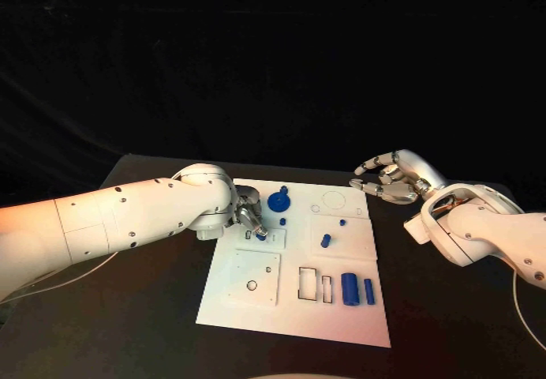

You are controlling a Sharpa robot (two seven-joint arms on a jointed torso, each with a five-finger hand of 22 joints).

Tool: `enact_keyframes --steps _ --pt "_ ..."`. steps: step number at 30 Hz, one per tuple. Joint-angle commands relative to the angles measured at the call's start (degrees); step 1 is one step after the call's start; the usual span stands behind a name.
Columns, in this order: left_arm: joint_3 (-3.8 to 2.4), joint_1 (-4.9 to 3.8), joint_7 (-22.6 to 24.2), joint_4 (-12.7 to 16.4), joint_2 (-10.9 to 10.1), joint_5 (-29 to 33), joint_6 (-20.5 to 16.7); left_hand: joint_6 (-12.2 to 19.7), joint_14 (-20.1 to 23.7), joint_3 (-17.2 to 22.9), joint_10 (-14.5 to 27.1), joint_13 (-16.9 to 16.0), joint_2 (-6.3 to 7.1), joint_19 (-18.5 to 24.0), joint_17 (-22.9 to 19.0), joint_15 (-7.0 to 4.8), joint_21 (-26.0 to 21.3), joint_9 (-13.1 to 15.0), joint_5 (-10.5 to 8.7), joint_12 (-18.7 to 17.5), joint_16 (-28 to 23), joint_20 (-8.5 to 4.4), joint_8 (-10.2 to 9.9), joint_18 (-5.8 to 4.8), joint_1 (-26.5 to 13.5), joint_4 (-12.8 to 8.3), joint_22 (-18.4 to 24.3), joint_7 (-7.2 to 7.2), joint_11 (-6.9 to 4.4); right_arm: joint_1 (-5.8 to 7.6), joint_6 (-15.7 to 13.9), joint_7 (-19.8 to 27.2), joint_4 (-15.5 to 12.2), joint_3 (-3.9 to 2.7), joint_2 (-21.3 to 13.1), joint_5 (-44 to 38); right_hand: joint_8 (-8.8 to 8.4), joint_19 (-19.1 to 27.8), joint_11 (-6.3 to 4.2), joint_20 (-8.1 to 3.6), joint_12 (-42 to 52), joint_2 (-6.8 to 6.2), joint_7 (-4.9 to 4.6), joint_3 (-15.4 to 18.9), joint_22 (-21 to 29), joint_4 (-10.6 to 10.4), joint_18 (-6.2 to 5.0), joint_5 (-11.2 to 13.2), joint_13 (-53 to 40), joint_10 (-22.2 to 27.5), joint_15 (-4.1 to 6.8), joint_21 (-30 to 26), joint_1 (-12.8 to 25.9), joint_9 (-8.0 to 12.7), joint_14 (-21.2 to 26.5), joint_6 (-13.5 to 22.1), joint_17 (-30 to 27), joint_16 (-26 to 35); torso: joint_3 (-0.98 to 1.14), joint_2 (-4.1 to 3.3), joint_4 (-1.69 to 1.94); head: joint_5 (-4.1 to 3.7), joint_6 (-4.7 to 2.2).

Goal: Assemble the parts on the task board

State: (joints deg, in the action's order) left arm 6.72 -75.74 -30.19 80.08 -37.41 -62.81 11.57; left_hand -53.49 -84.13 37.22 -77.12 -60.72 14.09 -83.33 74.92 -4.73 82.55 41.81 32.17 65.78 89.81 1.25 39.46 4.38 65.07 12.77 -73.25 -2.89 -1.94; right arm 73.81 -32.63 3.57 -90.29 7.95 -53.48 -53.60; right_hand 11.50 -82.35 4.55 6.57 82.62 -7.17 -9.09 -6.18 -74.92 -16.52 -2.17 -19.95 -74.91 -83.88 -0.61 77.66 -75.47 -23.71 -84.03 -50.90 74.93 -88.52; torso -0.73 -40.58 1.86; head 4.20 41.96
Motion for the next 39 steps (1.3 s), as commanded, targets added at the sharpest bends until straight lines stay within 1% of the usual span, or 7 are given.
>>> enact_keyframes --steps 1,7,21,24,30,35,39 --pt "0.26 0.21 -0.05 -0.05 0.47 0.09 1.35 -0.15 -5.87 9.47 -0.43 0.01 -0.44 -0.12 15.08 -0.49 0.01 0.19 -0.26 0.11 0.19 -0.15 0.40 -0.97 -0.41 -9.95 0.18 0.59 0.00 -0.03 0.20 -0.03 -0.10 0.00 -0.01 -0.39 0.37 0.02 -0.39 -0.45 -0.24 0.14 0.14 0.11 -5.83 0.04 -1.13 -0.35 -7.67 -0.02 0.55 -0.38 0.44 -0.08 -4.64 0.29 9.07 0.29 0.05 0.08 0.07 -0.21 0.31" --pt "0.38 0.21 -0.06 -0.29 0.86 0.26 0.93 -0.14 -5.87 8.38 -0.52 0.08 -0.81 -0.10 15.08 -0.59 -0.06 0.38 -0.42 -0.01 0.19 -0.25 0.33 -0.96 -0.95 -9.37 0.26 0.76 -0.13 -0.03 0.30 -0.13 0.00 0.00 0.11 -0.42 0.37 0.02 -0.39 -0.45 -0.24 0.14 0.14 0.11 -5.83 0.04 -1.13 -0.35 -7.67 -0.02 0.55 -0.38 0.44 -0.08 -4.64 0.29 9.07 0.29 0.07 0.09 -0.05 0.05 0.19" --pt "0.48 0.21 -0.01 -0.85 1.47 0.72 1.42 -1.27 -5.87 2.25 -1.36 -1.13 -1.27 -0.23 15.08 -1.07 -0.12 0.55 -0.88 0.74 0.19 -0.68 -0.32 -1.00 -3.59 -6.10 0.10 1.60 -0.71 -0.04 0.74 -0.57 0.03 0.00 0.17 -0.62 0.51 0.17 -0.40 -0.47 -0.63 0.10 0.15 0.17 -5.64 -0.03 -1.20 -0.07 -7.30 0.29 0.57 -0.68 0.67 -0.08 -4.56 0.28 8.71 0.41 0.02 0.08 0.06 -0.86 -0.31" --pt "0.49 0.21 -0.01 -0.91 1.51 0.73 1.57 -1.47 -5.87 1.52 -1.47 -1.38 -1.24 -0.32 15.08 -1.11 -0.05 0.52 -0.94 0.92 0.19 -0.73 -0.43 -1.04 -3.84 -5.67 -0.09 1.65 -0.76 -0.04 0.83 -0.67 0.01 0.00 0.15 -0.70 0.61 0.20 -0.41 -0.49 -0.71 0.07 0.18 0.24 -5.60 -0.03 -1.21 0.47 -7.22 0.35 0.59 -0.77 0.88 -0.08 -4.55 0.32 8.67 0.43 -0.02 0.05 0.06 -1.02 -0.38" --pt "0.49 0.22 0.00 -0.96 1.54 0.69 1.92 -1.82 -5.87 0.31 -1.55 -1.60 -1.17 -0.43 15.08 -1.17 0.03 0.46 -1.00 1.04 0.19 -0.79 -0.60 -1.08 -4.25 -4.91 -0.30 1.75 -0.83 -0.04 0.91 -0.75 0.01 0.00 0.10 -0.77 0.64 0.20 -0.42 -0.49 -0.71 0.07 0.18 0.26 -5.60 -0.03 -1.21 0.62 -7.22 0.35 0.59 -0.78 0.93 -0.08 -4.55 0.34 8.66 0.44 -0.03 0.09 0.01 -0.71 -0.30" --pt "0.49 0.22 -0.01 -0.94 1.55 0.58 2.32 -1.99 -5.87 -0.25 -1.63 -1.79 -1.10 -0.50 15.08 -1.21 0.10 0.44 -1.04 1.18 0.19 -0.82 -0.68 -1.11 -4.39 -4.57 -0.47 1.80 -0.88 -0.05 0.94 -0.77 0.02 0.00 0.10 -0.79 0.67 0.20 -0.42 -0.50 -0.74 0.06 0.18 0.29 -5.60 -0.04 -1.21 0.76 -7.19 0.37 0.60 -0.79 0.99 -0.08 -4.55 0.35 8.69 0.43 -0.06 0.05 0.02 -0.82 -0.15" --pt "0.49 0.22 -0.01 -0.90 1.53 0.42 2.54 -2.10 -5.87 -0.45 -1.71 -1.95 -1.11 -0.50 15.08 -1.22 0.09 0.44 -1.06 1.30 0.19 -0.83 -0.69 -1.11 -4.43 -4.44 -0.45 1.84 -0.90 -0.05 0.98 -0.85 0.02 0.00 0.00 -0.82 0.67 0.20 -0.42 -0.50 -0.74 0.06 0.18 0.29 -5.60 -0.04 -1.21 0.76 -7.19 0.37 0.60 -0.79 0.99 -0.08 -4.55 0.35 8.69 0.43 -0.08 0.04 0.10 -0.97 -0.33"
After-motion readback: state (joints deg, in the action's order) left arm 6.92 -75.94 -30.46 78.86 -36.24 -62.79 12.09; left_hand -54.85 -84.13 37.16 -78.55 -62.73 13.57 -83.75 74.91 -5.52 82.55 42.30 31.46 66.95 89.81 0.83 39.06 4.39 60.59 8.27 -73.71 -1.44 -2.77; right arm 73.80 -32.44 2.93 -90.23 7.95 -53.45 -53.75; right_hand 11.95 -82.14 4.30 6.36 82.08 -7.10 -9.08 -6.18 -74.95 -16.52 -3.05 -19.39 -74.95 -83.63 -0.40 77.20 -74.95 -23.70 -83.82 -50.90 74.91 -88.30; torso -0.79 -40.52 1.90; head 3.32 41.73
